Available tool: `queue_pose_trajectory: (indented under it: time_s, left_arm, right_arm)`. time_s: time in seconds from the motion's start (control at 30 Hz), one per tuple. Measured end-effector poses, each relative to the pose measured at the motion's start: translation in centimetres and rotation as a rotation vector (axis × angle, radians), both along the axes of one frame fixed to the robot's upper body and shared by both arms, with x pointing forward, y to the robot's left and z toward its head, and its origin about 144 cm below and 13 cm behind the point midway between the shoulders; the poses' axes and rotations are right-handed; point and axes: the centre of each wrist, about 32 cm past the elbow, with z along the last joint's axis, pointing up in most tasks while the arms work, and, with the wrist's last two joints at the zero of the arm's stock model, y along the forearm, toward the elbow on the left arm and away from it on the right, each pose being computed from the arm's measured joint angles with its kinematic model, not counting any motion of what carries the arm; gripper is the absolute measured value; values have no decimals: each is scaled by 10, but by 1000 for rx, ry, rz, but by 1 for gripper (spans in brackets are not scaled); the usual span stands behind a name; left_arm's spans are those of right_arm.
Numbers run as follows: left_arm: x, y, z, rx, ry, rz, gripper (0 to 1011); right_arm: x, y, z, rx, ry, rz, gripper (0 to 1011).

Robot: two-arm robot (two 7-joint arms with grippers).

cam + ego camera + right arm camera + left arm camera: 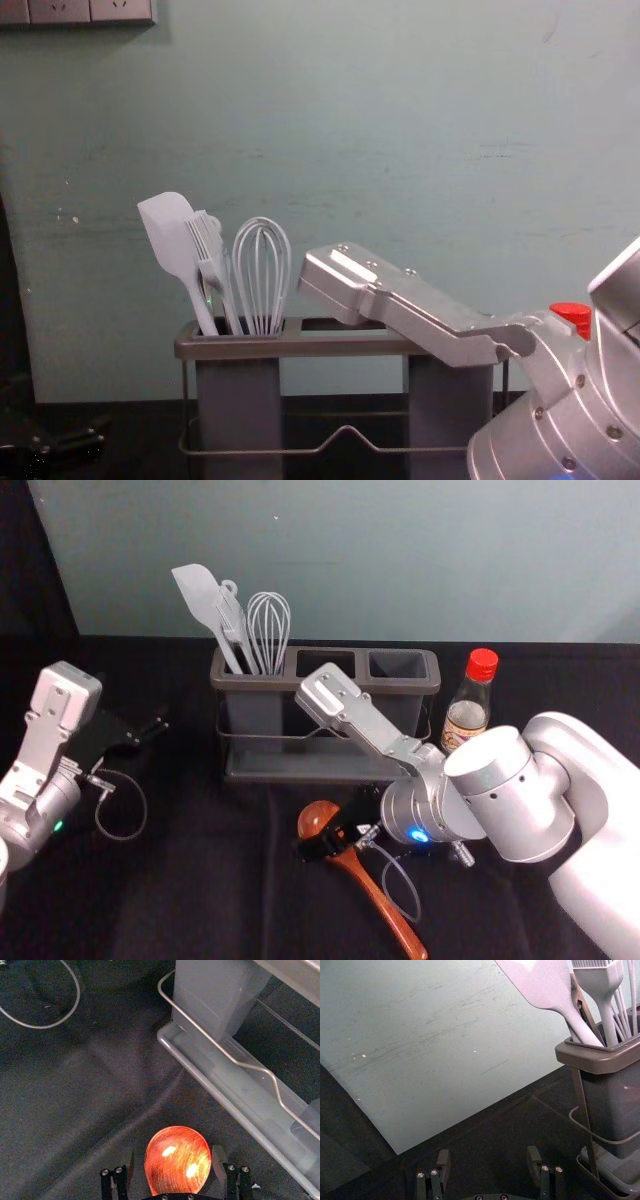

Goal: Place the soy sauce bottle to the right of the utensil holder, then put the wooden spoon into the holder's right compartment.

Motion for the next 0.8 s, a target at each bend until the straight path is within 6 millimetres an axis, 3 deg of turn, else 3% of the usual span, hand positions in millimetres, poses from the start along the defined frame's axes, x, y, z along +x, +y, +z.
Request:
queue_pose_trajectory:
  time_s: [0.8]
  left_arm:
    - [0, 0, 0, 0, 0, 0, 1005]
  right_arm:
    - [8, 1, -10, -8, 10, -15, 1002]
